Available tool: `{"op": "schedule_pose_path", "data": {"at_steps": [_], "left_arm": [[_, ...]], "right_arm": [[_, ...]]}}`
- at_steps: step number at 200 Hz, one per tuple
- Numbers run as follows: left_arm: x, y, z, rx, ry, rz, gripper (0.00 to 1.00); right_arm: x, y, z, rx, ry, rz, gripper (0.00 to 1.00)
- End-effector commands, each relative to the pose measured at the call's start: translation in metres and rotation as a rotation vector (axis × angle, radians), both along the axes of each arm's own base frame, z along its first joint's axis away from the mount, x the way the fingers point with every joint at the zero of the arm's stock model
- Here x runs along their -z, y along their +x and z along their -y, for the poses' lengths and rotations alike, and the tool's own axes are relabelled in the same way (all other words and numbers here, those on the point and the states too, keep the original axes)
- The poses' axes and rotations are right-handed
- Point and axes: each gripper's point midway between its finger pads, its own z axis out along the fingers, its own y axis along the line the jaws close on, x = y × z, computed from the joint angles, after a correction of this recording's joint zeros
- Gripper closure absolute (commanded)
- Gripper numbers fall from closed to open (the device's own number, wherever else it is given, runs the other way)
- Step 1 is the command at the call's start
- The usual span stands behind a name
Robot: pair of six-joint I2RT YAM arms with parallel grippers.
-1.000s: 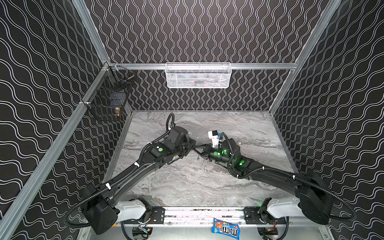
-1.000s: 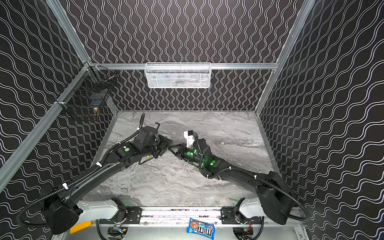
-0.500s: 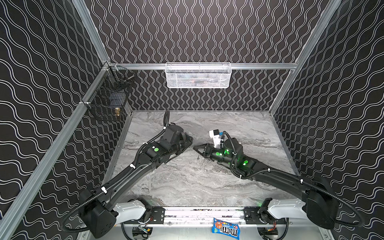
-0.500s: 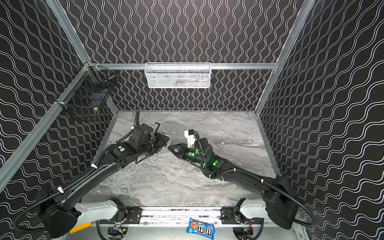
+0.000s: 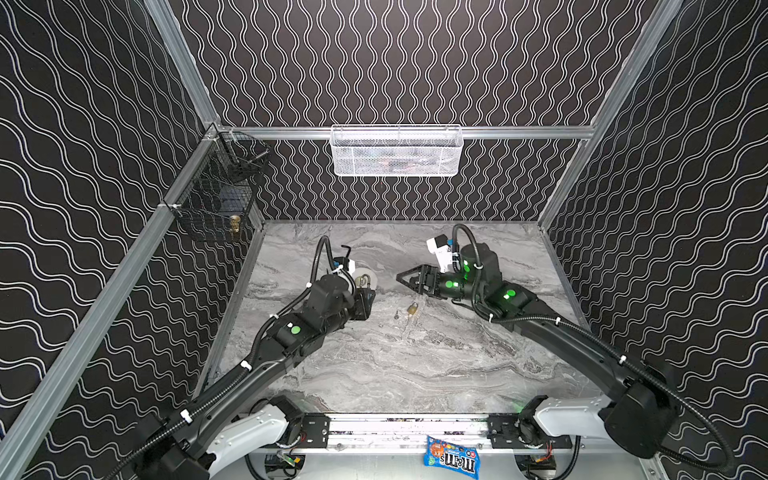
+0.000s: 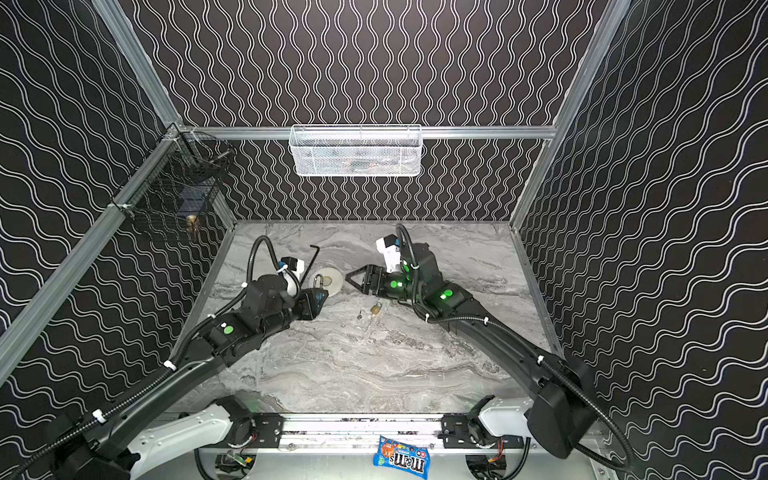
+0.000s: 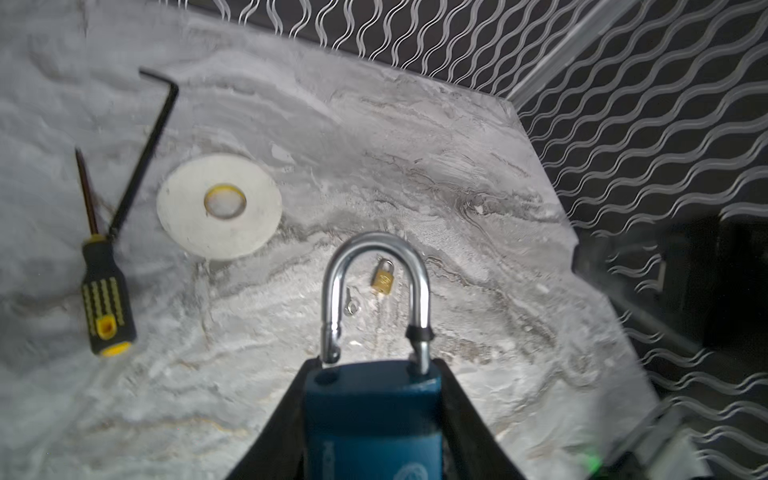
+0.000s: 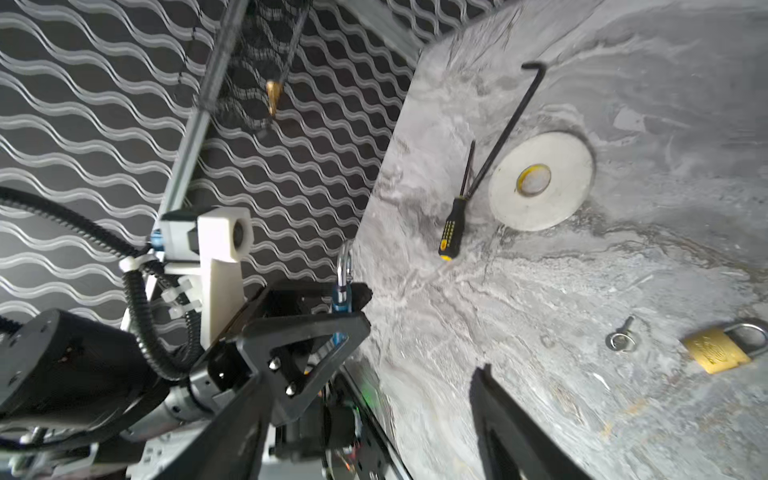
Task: Unlock with the key
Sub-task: 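Open the right gripper off the key and draw it back while left holds padlock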
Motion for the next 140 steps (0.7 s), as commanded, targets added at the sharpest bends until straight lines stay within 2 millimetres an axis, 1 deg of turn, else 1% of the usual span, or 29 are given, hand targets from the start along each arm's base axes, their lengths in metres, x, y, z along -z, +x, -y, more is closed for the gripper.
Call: {"op": "schedule_pose_path", "data": {"at_steps": [1, 7, 8, 22, 29, 53, 65, 75, 103, 140], "left_arm": [[-0.028, 0.006, 0.014, 0.126, 0.04, 0.229, 0.95], [-0.027, 0.004, 0.016, 0.147, 0.046, 0.242, 0.95], [-0.027, 0.004, 0.016, 0.15, 0.047, 0.242, 0.95], [-0.026, 0.002, 0.022, 0.189, 0.049, 0.269, 0.95], [-0.026, 0.001, 0.023, 0.205, 0.054, 0.276, 0.95], [-0.02, 0.001, 0.025, 0.221, 0.077, 0.274, 0.97], [-0.019, 0.0, 0.025, 0.229, 0.076, 0.282, 0.98], [-0.017, -0.001, 0.027, 0.241, 0.076, 0.283, 0.98], [-0.01, -0.001, 0.024, 0.235, 0.098, 0.263, 1.0], [-0.009, -0.002, 0.021, 0.23, 0.115, 0.266, 1.0]], "right_arm": [[0.017, -0.009, -0.003, -0.107, -0.109, -0.014, 0.21], [0.018, -0.006, -0.006, -0.115, -0.123, -0.014, 0.21], [0.021, -0.006, -0.006, -0.119, -0.132, -0.019, 0.2], [0.021, 0.0, -0.011, -0.13, -0.153, -0.016, 0.19], [0.024, 0.005, -0.013, -0.13, -0.173, -0.018, 0.19], [0.021, 0.015, -0.02, -0.138, -0.208, 0.007, 0.17], [0.028, 0.022, -0.023, -0.134, -0.249, 0.002, 0.16], [0.029, 0.027, -0.025, -0.134, -0.272, 0.008, 0.16], [0.022, 0.03, -0.035, -0.151, -0.31, 0.055, 0.14], [0.036, 0.032, -0.04, -0.16, -0.376, 0.04, 0.14]]}}
